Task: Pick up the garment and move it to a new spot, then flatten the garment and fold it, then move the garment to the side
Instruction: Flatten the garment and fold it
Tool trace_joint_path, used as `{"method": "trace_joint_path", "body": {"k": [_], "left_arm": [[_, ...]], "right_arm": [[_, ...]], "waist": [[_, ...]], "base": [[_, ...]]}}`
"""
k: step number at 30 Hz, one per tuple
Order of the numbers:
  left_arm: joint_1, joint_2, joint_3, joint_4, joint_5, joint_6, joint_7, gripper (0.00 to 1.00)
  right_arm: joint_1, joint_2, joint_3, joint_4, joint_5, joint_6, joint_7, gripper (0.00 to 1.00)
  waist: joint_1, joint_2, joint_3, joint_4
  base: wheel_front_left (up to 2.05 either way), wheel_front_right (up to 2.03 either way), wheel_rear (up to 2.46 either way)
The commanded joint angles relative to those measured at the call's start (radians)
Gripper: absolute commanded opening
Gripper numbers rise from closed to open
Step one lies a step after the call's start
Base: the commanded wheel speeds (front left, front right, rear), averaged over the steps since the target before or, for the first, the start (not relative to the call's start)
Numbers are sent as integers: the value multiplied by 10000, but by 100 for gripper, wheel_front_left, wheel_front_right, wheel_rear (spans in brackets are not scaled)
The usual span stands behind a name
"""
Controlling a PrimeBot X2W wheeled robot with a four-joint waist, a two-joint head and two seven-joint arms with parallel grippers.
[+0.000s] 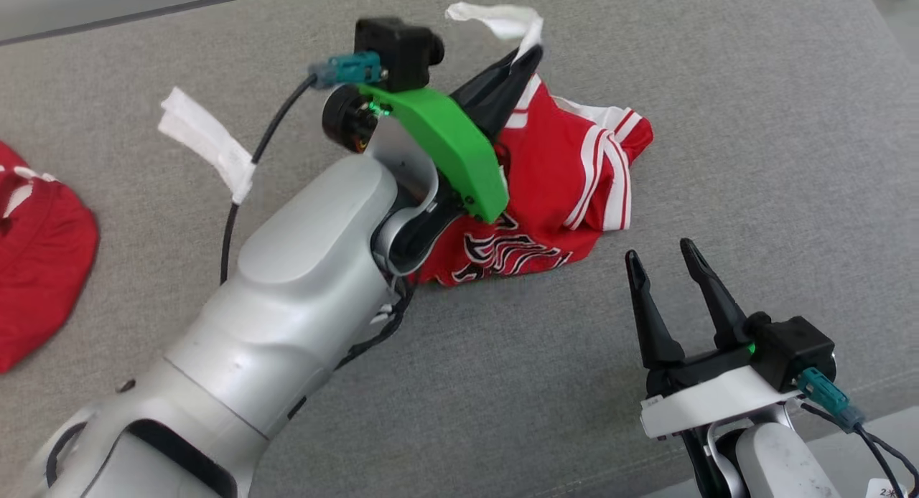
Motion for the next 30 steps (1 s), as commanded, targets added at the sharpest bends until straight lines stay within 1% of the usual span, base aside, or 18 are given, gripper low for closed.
{"method": "trace_joint_path", "body": {"k": [1,4,7,9,11,13,15,16,17,19,20,23,26,29,30], "left_arm": [[-436,-19,-15,-319,-296,-29,113,0],[-1176,-61,111,-870,-864,-27,237,0],[-2051,-118,509,-798,-1097,-26,-117,0],[-2729,-172,885,-560,-1170,121,-663,0],[-3200,-194,1306,-299,-1608,311,-1200,0],[-3689,-205,1596,-145,-1992,557,-1677,0],[-3921,-201,2122,57,-2391,871,-1980,0],[-3741,-183,2755,224,-2618,1100,-2096,0],[-3440,-158,3353,249,-2468,1244,-2100,0],[-2430,-178,4175,304,-2199,1475,-2070,0],[-1957,-189,4396,339,-2167,1535,-2071,0],[-298,-208,4776,341,-1827,1588,-2081,0],[1578,-202,4793,341,-1432,1546,-2084,0],[3333,-200,4987,172,-824,1545,-2083,0],[3831,-214,4976,30,-443,1446,-2084,0]], "right_arm": [[-34,-32,72,26,147,1,-32,100],[42,-29,153,47,376,1,-32,100],[224,-29,196,98,556,1,-32,100],[297,-29,173,101,619,1,-32,100],[370,-25,155,119,606,1,-32,100],[428,-28,91,121,555,1,-32,100],[462,-29,-27,107,471,1,-32,100],[487,-23,-180,63,381,3,-32,100],[502,-20,-217,54,333,3,-32,100],[557,-20,-284,50,225,3,-32,100],[580,-25,-293,55,190,1,-32,100],[582,-29,-380,45,76,1,-32,100],[522,-23,-390,17,0,1,-32,100],[503,-31,-431,-20,-78,1,-32,100],[534,-28,-449,-35,-87,3,-32,100]], "waist": [[-1,-1,-362,-423],[-1,-1,-655,-831],[-1,-1,-922,-1177],[-1,-1,-1056,-1304],[-1,-1,-1182,-1390],[-1,-1,-1306,-1416],[-1,-1,-1412,-1324],[-1,-1,-1488,-1133],[-1,-1,-1521,-998],[-1,-1,-1603,-718],[-1,-1,-1636,-594],[-1,-1,-1684,-126],[-1,-1,-1658,235],[-1,-1,-1638,502],[-1,-1,-1638,586]], "base": [[0,0,0],[0,0,0],[0,0,0],[0,0,0],[0,0,0],[0,0,0],[0,0,0],[0,0,0],[0,0,0],[0,0,0],[0,0,0],[0,0,0],[0,0,0],[0,0,0],[0,0,0]]}}
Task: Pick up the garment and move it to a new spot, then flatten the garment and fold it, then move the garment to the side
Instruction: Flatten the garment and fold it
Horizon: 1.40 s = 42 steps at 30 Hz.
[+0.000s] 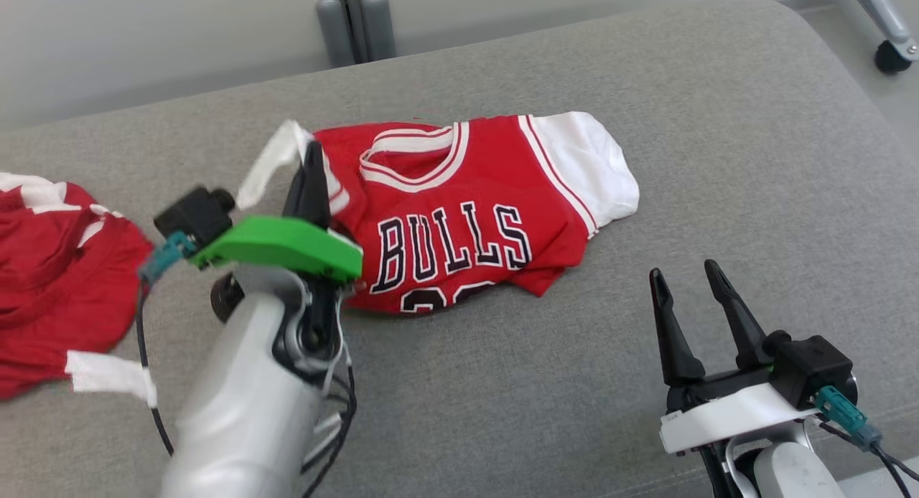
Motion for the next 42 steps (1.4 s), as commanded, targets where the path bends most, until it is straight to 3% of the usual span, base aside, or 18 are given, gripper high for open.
{"method": "trace_joint_path", "body": {"k": [1,6,7,8,9,11,16,20,25,33,42], "left_arm": [[484,-19,-37,-215,488,-132,2,0],[2632,411,-530,-675,1940,-169,0,0],[2920,472,-608,-805,2055,-135,0,11],[3239,606,-664,-957,2164,13,0,69],[3449,745,-718,-1163,2294,128,0,100],[3841,1102,-848,-1763,2597,469,35,100],[3740,2686,-1563,-4091,4457,1331,373,100],[2516,3682,-2216,-4797,6086,1467,1101,100],[479,3401,-2676,-3273,6821,980,1678,100],[-2112,2522,-3454,931,7550,-155,1547,100],[-3359,2008,-3890,3696,7877,-685,918,100]], "right_arm": [[29,-20,-59,-61,-74,1,-32,100],[133,-12,-24,-112,-87,3,-32,100],[140,-20,-30,-115,-63,3,-32,100],[153,-29,-37,-122,-14,1,-32,100],[173,-27,-35,-127,17,1,-32,100],[217,-21,-1,-133,49,1,-32,100],[313,-21,-51,-118,120,3,-32,100],[153,-17,87,-109,20,1,-32,100],[-232,-18,215,-216,-106,1,-30,100],[-674,-20,217,-341,-297,1,-32,100],[-883,-14,297,-450,-162,1,-32,100]], "waist": [[-1,0,-16,416],[-1,0,-88,685],[-1,0,-100,714],[-1,0,-115,741],[-1,0,-126,756],[-1,0,-145,771],[-1,0,-130,733],[-1,0,115,644],[-1,0,838,419],[-1,0,1933,-74],[-1,0,2419,-479]], "base": [[0,0,0],[0,0,0],[0,0,0],[0,0,0],[0,0,0],[0,0,0],[0,0,0],[0,0,0],[0,0,0],[0,0,0],[0,0,0]]}}
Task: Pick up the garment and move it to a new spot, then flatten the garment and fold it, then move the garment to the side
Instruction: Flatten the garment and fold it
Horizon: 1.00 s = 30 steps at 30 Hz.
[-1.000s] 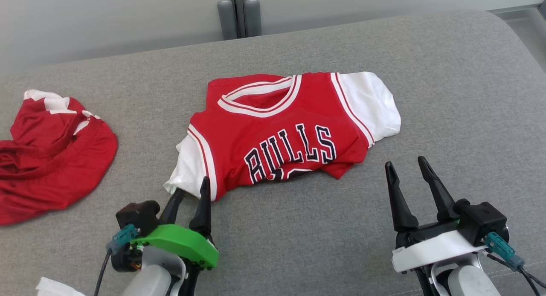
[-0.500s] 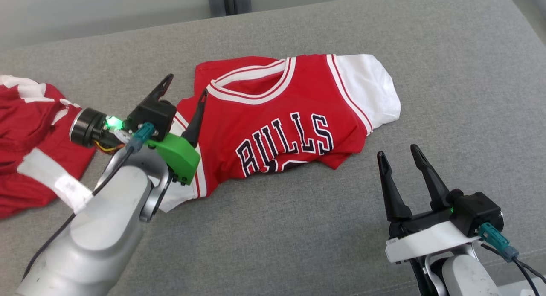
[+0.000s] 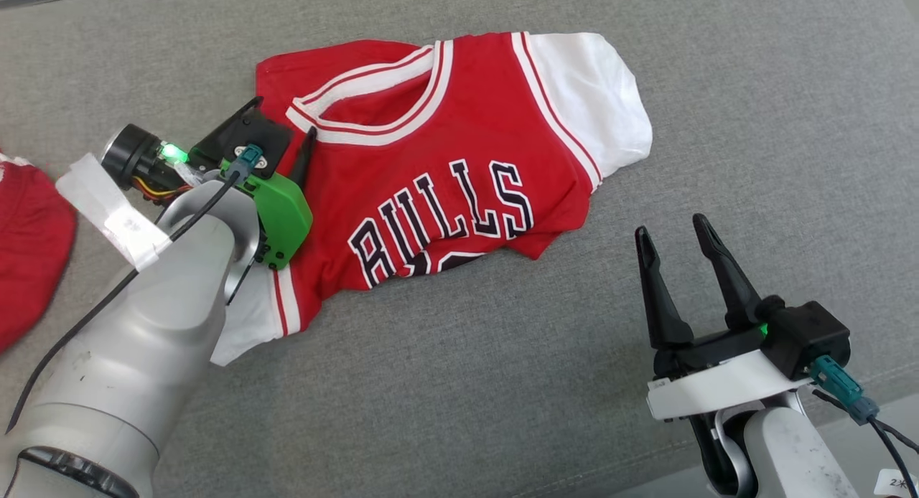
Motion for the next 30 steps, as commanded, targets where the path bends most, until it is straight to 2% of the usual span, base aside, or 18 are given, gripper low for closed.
{"method": "trace_joint_path", "body": {"k": [1,13,14,15,23,30], "left_arm": [[-263,-72,-96,291,49,-128,-88,100],[-936,-603,-778,1919,333,-649,-303,100],[-990,-633,-817,1939,365,-654,-370,42],[-1028,-702,-900,1972,429,-661,-440,1],[-1002,-978,-1207,2282,415,-764,-665,0],[-1069,-1455,-1074,1392,-99,-879,-914,0]], "right_arm": [[-123,-10,38,-66,41,1,-32,100],[-234,-10,-28,-124,198,1,-32,100],[-242,-10,-46,-119,211,1,-32,100],[-234,-11,-71,-114,240,1,-32,100],[-209,-11,-59,-2,386,1,-32,100],[4,-11,-115,136,460,1,-32,100]], "waist": [[0,0,259,-249],[0,0,481,-394],[0,0,483,-388],[0,0,470,-374],[0,0,233,-251],[0,0,-349,-121]], "base": [[0,0,0],[0,0,0],[0,0,0],[0,0,0],[0,0,0],[0,0,0]]}}
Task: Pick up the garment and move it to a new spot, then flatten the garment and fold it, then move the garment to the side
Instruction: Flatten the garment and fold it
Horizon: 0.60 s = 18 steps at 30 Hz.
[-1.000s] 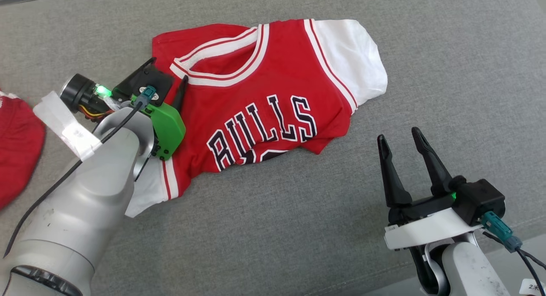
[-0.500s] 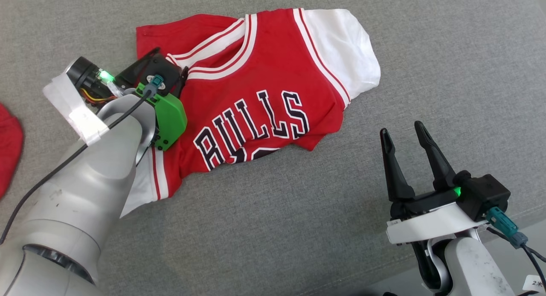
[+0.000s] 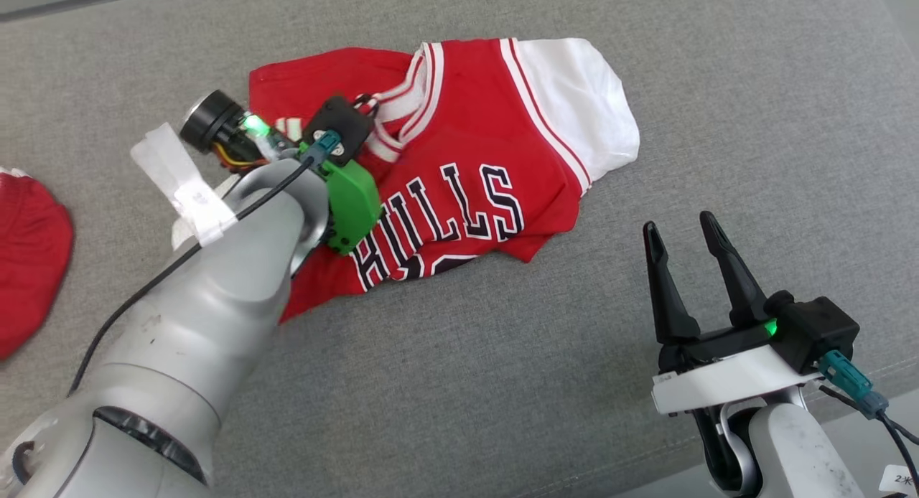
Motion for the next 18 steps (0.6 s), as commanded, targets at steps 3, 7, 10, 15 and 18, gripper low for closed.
{"method": "trace_joint_path", "body": {"k": [3,7,10,15,18], "left_arm": [[-36,-311,60,-976,-994,-58,71,0],[-583,-324,-422,-2996,-2538,-58,749,0],[-1132,-32,-454,-4424,-3574,-59,1222,0],[-2494,-75,438,-5280,-4305,109,1276,0],[-3451,-218,1103,-5210,-4488,535,975,0]], "right_arm": [[193,-17,78,92,75,1,-32,100],[326,-20,86,115,155,1,-32,100],[365,-20,127,157,240,1,-30,100],[473,-17,68,211,437,1,-32,100],[610,-18,108,255,454,1,-32,100]], "waist": [[0,0,-580,14],[0,0,-1028,-159],[0,0,-1304,-415],[0,0,-1632,-884],[0,0,-1759,-1082]], "base": [[0,0,0],[0,0,0],[0,0,0],[0,0,0],[0,0,0]]}}
